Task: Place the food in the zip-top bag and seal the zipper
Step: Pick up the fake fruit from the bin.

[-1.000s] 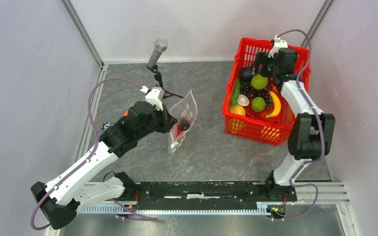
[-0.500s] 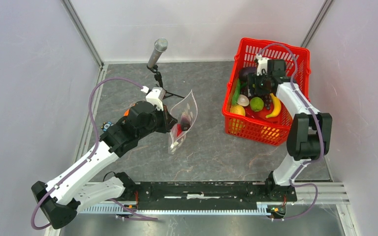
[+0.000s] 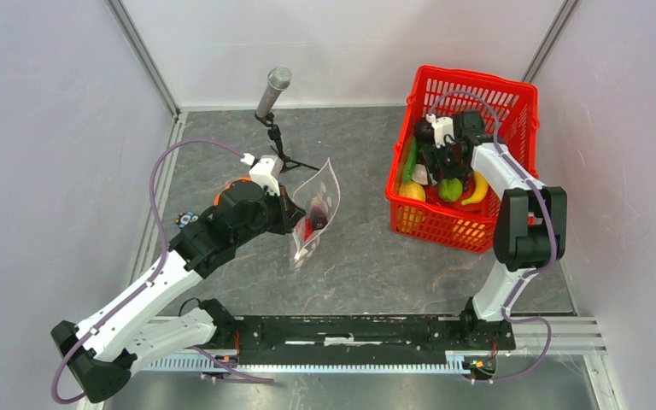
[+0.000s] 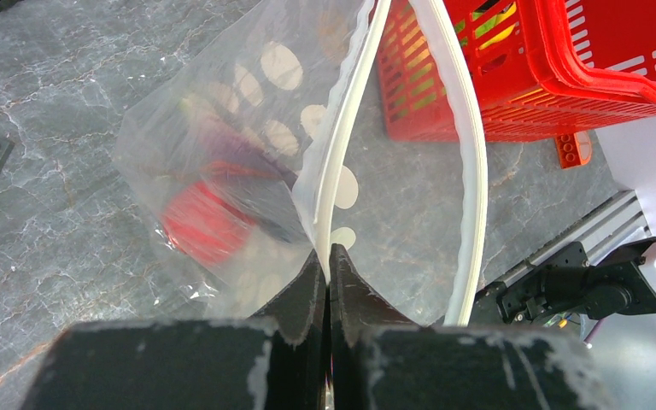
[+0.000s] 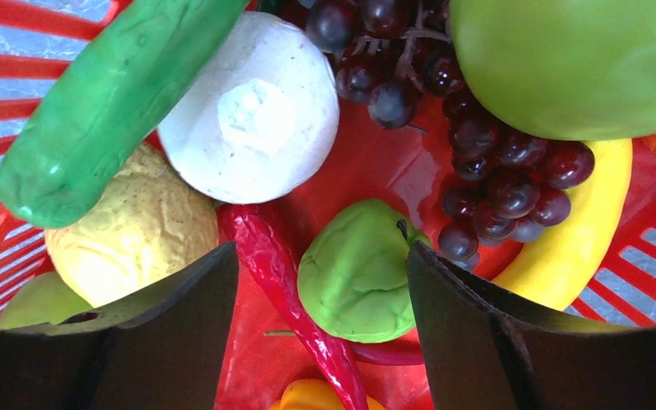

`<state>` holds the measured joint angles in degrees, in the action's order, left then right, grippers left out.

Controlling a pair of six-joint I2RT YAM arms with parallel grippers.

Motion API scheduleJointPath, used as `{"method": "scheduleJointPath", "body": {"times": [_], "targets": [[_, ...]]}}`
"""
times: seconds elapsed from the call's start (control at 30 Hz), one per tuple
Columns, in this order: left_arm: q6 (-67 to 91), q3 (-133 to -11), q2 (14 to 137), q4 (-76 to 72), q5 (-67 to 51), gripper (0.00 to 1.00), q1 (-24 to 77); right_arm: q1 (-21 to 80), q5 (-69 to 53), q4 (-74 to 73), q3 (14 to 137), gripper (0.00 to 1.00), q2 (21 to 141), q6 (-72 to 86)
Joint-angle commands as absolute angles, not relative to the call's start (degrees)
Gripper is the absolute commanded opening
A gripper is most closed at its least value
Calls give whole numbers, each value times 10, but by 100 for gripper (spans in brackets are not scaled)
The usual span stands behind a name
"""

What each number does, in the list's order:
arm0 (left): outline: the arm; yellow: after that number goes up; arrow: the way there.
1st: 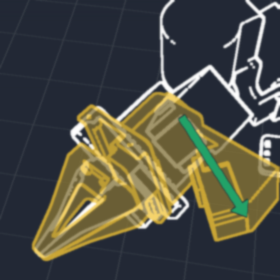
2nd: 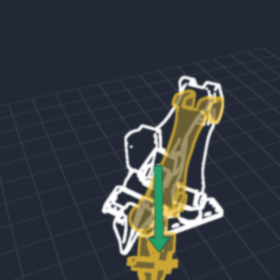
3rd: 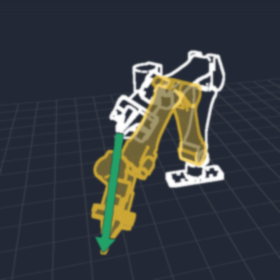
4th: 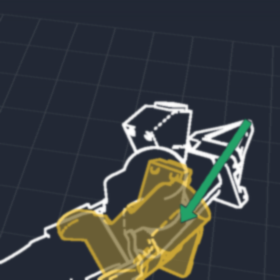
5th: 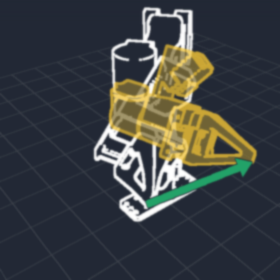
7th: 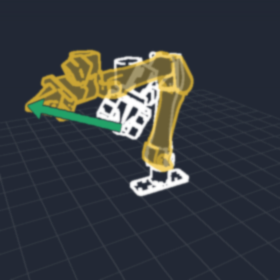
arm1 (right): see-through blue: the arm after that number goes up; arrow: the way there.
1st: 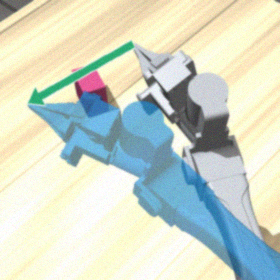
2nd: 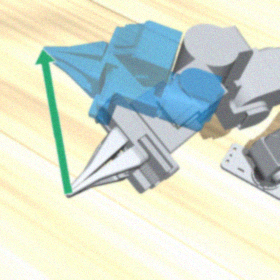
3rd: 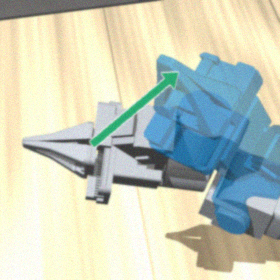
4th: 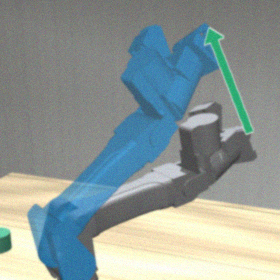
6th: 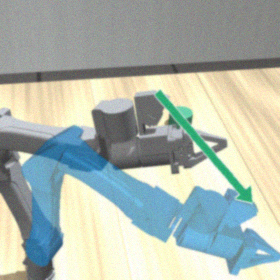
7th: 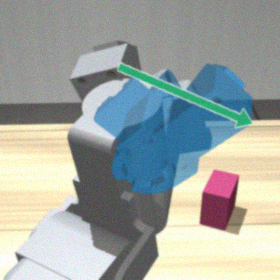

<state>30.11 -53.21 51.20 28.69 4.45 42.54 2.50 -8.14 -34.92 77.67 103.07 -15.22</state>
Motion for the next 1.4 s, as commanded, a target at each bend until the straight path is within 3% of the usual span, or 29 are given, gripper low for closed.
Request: {"method": "scheduleJointPath", "body": {"times": [0.0, 0.27, 0.53, 0.67, 0.83, 1.0, 1.17, 1.37], "targets": [[283, -533, 504, 272, 50, 2, 424, 24, -11, -319, 762, 78, 1012, -93], [284, -529, 503, 272, 56, 2, 424, 22, 75, -259, 733, 79, 963, -31], [282, -529, 513, 266, 49, 2, 424, 22, 119, -313, 728, 85, 978, -25], [282, -528, 514, 265, 49, 2, 424, 22, 47, -296, 696, 85, 981, -34], [281, -529, 516, 264, 45, 2, 424, 22, 53, -282, 701, 84, 1015, -24], [278, -529, 509, 271, 49, 2, 424, 22, 61, -232, 676, 79, 1025, -12], [278, -530, 505, 274, 54, 2, 424, 21, 67, -202, 662, 52, 988, -2], [276, -536, 509, 275, 55, 2, 424, 21, 74, -176, 628, 44, 876, -5]]}}
